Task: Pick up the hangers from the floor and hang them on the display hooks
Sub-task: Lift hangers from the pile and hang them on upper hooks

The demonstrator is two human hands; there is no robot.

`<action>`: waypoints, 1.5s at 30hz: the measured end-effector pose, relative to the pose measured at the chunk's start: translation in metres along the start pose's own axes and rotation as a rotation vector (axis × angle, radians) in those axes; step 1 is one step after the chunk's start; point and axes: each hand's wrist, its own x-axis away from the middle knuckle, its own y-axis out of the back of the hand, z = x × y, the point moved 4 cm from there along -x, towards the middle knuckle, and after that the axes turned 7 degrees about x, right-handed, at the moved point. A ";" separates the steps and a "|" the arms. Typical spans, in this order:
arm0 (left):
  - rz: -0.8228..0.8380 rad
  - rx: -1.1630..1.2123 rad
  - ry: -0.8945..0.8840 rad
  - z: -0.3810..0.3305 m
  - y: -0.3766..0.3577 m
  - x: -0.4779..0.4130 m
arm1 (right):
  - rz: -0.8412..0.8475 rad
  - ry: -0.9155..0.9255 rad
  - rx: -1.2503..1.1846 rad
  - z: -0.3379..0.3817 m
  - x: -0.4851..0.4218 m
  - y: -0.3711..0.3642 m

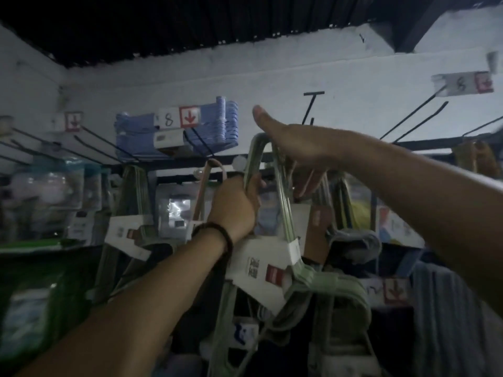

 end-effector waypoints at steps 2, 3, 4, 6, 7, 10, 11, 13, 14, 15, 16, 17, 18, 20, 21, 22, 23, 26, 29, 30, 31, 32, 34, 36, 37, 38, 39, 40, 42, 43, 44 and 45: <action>0.028 -0.126 -0.005 -0.002 -0.003 -0.002 | 0.036 -0.058 0.029 -0.011 0.007 -0.013; 0.051 -0.142 -0.002 -0.003 -0.007 -0.002 | 0.031 -0.076 0.039 -0.018 0.006 -0.019; 0.074 -0.158 0.003 -0.003 -0.012 -0.004 | 0.016 -0.078 0.018 -0.024 0.006 -0.024; 0.128 -0.224 0.018 -0.001 -0.021 -0.005 | -0.044 -0.059 0.025 -0.032 0.006 -0.031; 0.166 -0.260 0.023 -0.002 -0.025 -0.004 | -0.076 -0.060 0.062 -0.034 0.007 -0.033; 0.284 -0.329 0.007 -0.009 -0.035 -0.001 | -0.115 -0.188 0.012 -0.051 0.007 -0.037; 0.316 -0.311 -0.007 -0.012 -0.036 0.001 | -0.126 -0.235 -0.023 -0.056 0.008 -0.038; 0.419 -0.218 -0.018 -0.012 -0.031 0.006 | -0.174 -0.275 -0.031 -0.062 0.009 -0.039; 0.473 -0.153 -0.005 -0.009 -0.025 0.010 | -0.191 -0.274 -0.040 -0.063 0.009 -0.039; 0.522 -0.077 0.034 -0.005 -0.017 0.014 | -0.202 -0.273 -0.061 -0.063 0.010 -0.040; 0.558 0.000 0.095 0.001 -0.006 0.019 | -0.204 -0.270 -0.089 -0.063 0.010 -0.041; 0.584 0.074 0.167 0.007 0.004 0.025 | -0.206 -0.258 -0.111 -0.062 0.008 -0.042; 0.605 0.133 0.227 0.012 0.014 0.031 | -0.202 -0.247 -0.117 -0.059 0.006 -0.045; 0.649 0.182 0.266 0.016 0.026 0.040 | -0.192 -0.221 -0.087 -0.051 0.001 -0.052; 0.655 0.176 0.260 0.015 0.030 0.043 | -0.193 -0.202 -0.065 -0.046 -0.003 -0.055; 0.646 0.156 0.245 0.014 0.033 0.045 | -0.195 -0.176 -0.024 -0.038 -0.007 -0.059; 0.624 0.144 0.230 0.011 0.037 0.045 | -0.203 -0.134 0.045 -0.028 -0.010 -0.063; 0.489 -0.022 0.133 0.007 0.056 0.045 | -0.150 -0.001 0.350 0.010 -0.004 -0.076; 0.378 -0.239 0.058 0.010 0.081 0.050 | -0.112 0.103 0.540 0.047 -0.006 -0.094; 0.339 -0.258 0.074 0.016 0.090 0.050 | -0.114 0.132 0.510 0.057 -0.008 -0.099; 0.295 -0.265 0.096 0.024 0.102 0.050 | -0.109 0.153 0.471 0.067 -0.013 -0.104; 0.251 -0.268 0.120 0.033 0.114 0.049 | -0.105 0.163 0.415 0.078 -0.018 -0.110; 0.156 -0.280 0.156 0.050 0.145 0.047 | -0.109 0.168 0.261 0.097 -0.023 -0.127; 0.052 -0.320 0.150 0.064 0.178 0.047 | -0.055 0.180 0.170 0.116 -0.021 -0.149; 0.009 -0.335 0.145 0.069 0.195 0.048 | -0.010 0.184 0.179 0.125 -0.020 -0.166; -0.016 -0.342 0.149 0.075 0.210 0.050 | 0.019 0.198 0.234 0.135 -0.019 -0.183; -0.019 -0.343 0.165 0.082 0.224 0.051 | 0.008 0.230 0.326 0.146 -0.020 -0.199; -0.007 -0.324 0.190 0.090 0.236 0.053 | -0.017 0.253 0.413 0.158 -0.021 -0.213; 0.004 -0.267 0.226 0.102 0.261 0.057 | -0.078 0.284 0.506 0.180 -0.028 -0.237; -0.008 -0.277 0.217 0.107 0.274 0.057 | -0.082 0.278 0.493 0.189 -0.032 -0.247; -0.022 -0.298 0.197 0.111 0.288 0.058 | -0.084 0.274 0.472 0.199 -0.035 -0.255; -0.037 -0.312 0.177 0.115 0.302 0.059 | -0.098 0.278 0.462 0.209 -0.039 -0.262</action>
